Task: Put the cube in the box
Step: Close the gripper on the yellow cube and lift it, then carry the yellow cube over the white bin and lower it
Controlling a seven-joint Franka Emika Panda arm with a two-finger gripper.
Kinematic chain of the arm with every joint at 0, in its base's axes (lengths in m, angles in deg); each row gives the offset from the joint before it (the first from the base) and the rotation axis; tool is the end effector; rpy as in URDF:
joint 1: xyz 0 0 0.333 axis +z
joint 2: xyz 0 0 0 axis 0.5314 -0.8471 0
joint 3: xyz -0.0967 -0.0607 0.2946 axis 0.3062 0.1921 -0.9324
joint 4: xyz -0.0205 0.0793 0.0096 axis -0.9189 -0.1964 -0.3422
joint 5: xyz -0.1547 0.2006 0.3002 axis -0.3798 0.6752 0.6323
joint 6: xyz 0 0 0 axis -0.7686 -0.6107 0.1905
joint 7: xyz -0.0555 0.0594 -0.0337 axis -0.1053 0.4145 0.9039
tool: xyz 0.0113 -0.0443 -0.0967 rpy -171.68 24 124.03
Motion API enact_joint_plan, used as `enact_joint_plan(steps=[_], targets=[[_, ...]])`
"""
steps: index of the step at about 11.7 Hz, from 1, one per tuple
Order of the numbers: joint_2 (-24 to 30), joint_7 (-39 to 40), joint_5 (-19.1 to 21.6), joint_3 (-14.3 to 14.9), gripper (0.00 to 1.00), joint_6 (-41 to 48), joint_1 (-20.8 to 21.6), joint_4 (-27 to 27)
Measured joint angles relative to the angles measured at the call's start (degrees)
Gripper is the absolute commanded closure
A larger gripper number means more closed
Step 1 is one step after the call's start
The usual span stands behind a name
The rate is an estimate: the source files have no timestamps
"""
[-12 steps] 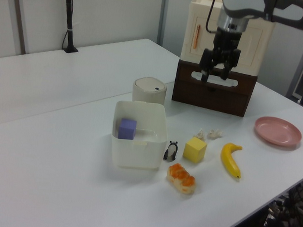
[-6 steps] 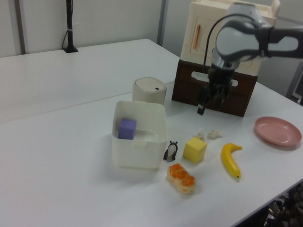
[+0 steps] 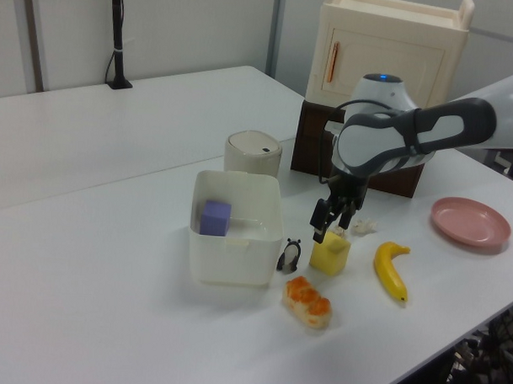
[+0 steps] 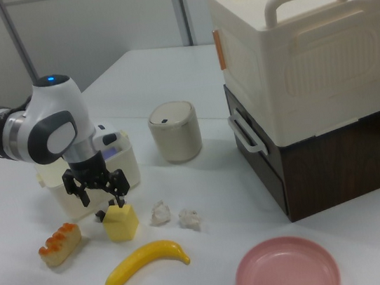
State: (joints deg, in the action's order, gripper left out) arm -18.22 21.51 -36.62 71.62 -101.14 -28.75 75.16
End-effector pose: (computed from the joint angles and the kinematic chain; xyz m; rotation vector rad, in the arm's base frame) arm 0.5117 0.0283 0.3823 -3.0679 -0.3680 -0.0361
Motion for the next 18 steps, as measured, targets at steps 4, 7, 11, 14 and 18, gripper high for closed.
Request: enact_joint_plan(steps=[4, 7, 11, 14, 18], targets=[[-1.1, 0.03, -1.87, 0.0, 0.0, -0.39, 0.0, -0.13], [-2.99, 0.03, -3.09, 0.02, 0.0, -1.43, -0.11, -0.24], [-5.25, 0.03, -4.77, 0.07, 0.69, -3.03, -0.23, -0.38], [-5.57, 0.03, -5.37, 0.08, 0.69, -3.04, -0.23, -0.67], [-5.42, -0.72, -5.37, 0.12, 0.68, -3.18, -0.25, -4.57]])
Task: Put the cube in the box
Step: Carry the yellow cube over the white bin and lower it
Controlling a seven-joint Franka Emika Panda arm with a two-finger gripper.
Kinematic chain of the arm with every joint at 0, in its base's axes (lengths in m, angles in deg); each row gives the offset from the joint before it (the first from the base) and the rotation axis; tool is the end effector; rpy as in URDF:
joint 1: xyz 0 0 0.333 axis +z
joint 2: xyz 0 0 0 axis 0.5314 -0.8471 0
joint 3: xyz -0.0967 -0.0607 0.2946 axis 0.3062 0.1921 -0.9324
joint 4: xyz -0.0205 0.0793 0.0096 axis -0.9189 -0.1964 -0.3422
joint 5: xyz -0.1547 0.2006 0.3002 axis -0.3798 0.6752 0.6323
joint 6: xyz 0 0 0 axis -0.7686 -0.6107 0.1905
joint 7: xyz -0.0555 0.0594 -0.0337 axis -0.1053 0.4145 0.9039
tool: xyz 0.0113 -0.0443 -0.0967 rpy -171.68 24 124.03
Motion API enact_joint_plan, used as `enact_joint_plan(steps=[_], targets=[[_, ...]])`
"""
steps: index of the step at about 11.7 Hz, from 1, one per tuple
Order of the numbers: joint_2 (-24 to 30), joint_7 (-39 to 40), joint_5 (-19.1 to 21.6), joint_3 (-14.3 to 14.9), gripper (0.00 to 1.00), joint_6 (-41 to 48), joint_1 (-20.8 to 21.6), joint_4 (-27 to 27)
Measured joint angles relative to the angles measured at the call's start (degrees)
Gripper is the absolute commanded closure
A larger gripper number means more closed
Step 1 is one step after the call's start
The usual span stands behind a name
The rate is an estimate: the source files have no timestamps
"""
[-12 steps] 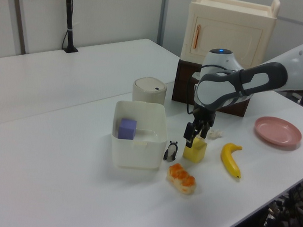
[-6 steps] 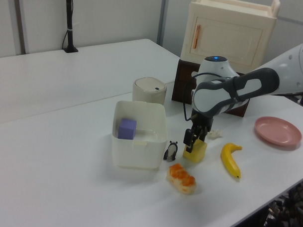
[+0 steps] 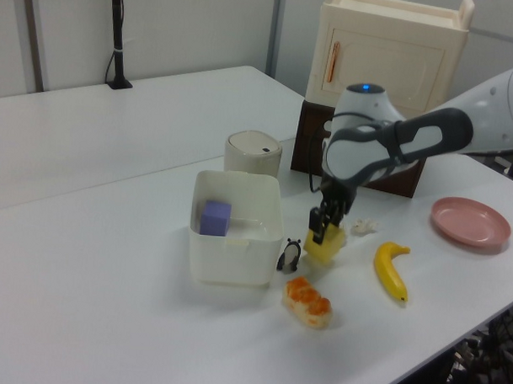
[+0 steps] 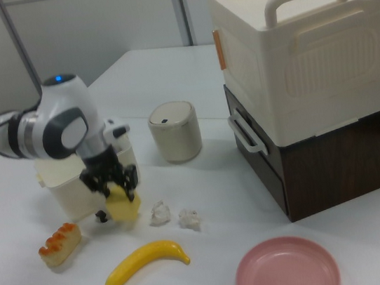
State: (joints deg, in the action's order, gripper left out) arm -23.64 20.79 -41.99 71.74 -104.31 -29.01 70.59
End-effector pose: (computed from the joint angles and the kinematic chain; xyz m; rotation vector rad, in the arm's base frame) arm 0.5435 0.0237 0.3731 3.0843 0.4307 0.0891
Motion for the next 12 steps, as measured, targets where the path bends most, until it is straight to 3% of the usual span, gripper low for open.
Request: enact_joint_plan(steps=[6, 12], targets=[[4.75, -13.07, 0.02, -0.07, 0.64, 2.93, 0.73, -11.59], [3.77, -21.01, 0.06, -0.68, 0.57, 4.29, 10.43, -12.82]])
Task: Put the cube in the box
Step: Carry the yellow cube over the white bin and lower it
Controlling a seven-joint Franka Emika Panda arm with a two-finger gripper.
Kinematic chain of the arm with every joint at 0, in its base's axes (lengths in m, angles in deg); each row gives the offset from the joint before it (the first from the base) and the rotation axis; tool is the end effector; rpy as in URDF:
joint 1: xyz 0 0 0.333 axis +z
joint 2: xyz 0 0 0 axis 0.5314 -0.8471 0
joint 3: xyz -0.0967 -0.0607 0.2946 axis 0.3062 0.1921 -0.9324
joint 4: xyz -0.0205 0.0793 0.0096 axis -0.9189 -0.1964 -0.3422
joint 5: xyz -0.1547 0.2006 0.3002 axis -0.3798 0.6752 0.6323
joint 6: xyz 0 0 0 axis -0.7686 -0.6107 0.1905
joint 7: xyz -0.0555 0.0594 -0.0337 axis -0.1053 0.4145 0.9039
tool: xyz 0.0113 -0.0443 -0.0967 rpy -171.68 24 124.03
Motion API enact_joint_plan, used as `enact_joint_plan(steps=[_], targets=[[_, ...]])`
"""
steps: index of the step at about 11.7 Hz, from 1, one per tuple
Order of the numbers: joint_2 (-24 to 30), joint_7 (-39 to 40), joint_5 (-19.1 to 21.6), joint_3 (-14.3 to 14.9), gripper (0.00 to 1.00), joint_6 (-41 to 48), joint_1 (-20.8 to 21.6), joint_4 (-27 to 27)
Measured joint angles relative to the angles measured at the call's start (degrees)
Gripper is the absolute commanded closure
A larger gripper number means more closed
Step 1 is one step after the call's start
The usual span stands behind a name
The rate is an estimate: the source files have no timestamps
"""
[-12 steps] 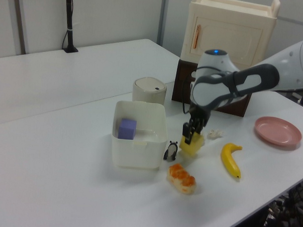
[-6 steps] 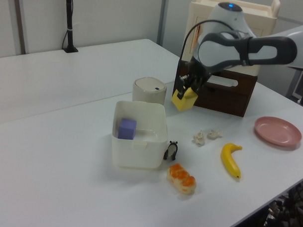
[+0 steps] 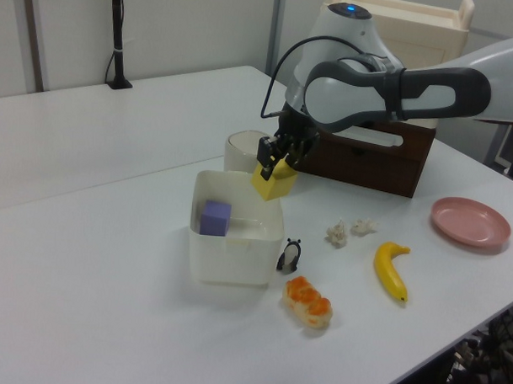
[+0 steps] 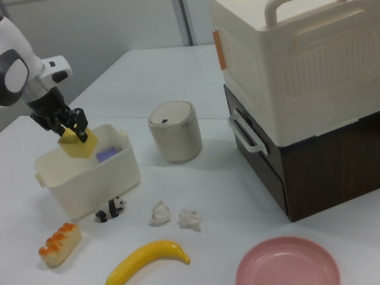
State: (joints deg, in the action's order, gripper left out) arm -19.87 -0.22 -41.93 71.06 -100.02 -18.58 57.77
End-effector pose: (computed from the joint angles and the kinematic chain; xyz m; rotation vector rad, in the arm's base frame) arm 0.5605 0.1355 0.5092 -3.0780 -0.1544 -0.4235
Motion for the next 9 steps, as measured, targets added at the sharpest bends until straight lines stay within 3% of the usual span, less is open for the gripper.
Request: enact_joint_plan(steps=[1, 2, 9], targets=[[0.0, -1.09, 0.0, -0.08, 0.56, 0.0, 0.41, -0.28], [0.0, -1.8, 0.0, -0.26, 0.01, 0.0, 0.5, -0.66], [0.01, -3.91, 0.0, -0.42, 0.0, 2.08, 0.5, -3.4]])
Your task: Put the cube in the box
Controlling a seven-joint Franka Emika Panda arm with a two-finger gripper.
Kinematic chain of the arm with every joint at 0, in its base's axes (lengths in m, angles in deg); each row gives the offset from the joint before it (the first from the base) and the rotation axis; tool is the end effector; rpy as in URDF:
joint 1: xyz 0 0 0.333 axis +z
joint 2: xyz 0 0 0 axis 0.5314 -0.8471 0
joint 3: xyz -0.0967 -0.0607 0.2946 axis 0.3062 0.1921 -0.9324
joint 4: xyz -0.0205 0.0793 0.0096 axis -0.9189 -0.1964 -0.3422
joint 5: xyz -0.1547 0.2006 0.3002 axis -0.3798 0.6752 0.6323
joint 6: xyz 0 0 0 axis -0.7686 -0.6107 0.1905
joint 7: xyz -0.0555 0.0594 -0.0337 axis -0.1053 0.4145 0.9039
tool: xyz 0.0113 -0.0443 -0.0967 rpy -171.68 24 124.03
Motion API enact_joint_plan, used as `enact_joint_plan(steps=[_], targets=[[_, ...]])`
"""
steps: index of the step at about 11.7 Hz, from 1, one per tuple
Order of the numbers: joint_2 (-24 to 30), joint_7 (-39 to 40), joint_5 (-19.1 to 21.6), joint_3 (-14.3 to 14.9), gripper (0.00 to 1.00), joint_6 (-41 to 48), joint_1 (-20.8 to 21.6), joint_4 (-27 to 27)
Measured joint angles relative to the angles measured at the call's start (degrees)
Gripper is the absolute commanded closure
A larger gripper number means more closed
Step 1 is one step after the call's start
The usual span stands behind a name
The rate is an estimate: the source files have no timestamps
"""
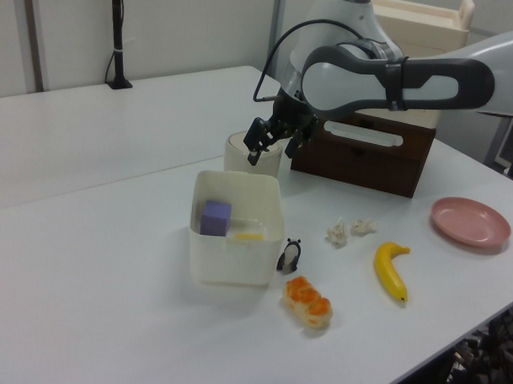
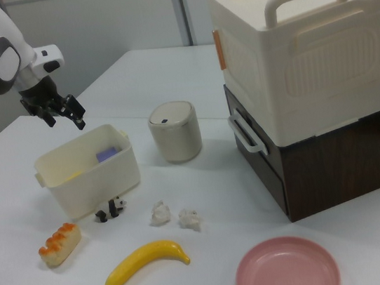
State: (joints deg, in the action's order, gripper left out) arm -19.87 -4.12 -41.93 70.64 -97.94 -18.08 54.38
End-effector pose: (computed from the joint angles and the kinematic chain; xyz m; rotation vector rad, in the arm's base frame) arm 0.5630 0.1456 0.5349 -3.0606 -0.0722 -0.4533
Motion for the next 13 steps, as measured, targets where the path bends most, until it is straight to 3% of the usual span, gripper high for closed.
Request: enact_joint_plan(steps=[3, 6, 8, 10, 13], targets=[[-0.06, -0.03, 0.0, 0.0, 0.0, 0.28, 0.0, -0.09], [0.13, -0.08, -0.17, 0.02, 0.0, 11.68, -0.87, -2.95], [1.08, -0.22, -0.26, 0.18, 0.0, 21.14, -5.32, -9.08], [1.68, -0.21, -0.22, 0.39, 0.0, 24.7, -11.26, -13.61], [1.67, -0.21, -0.18, 0.4, 0.0, 25.91, -15.07, -15.61]])
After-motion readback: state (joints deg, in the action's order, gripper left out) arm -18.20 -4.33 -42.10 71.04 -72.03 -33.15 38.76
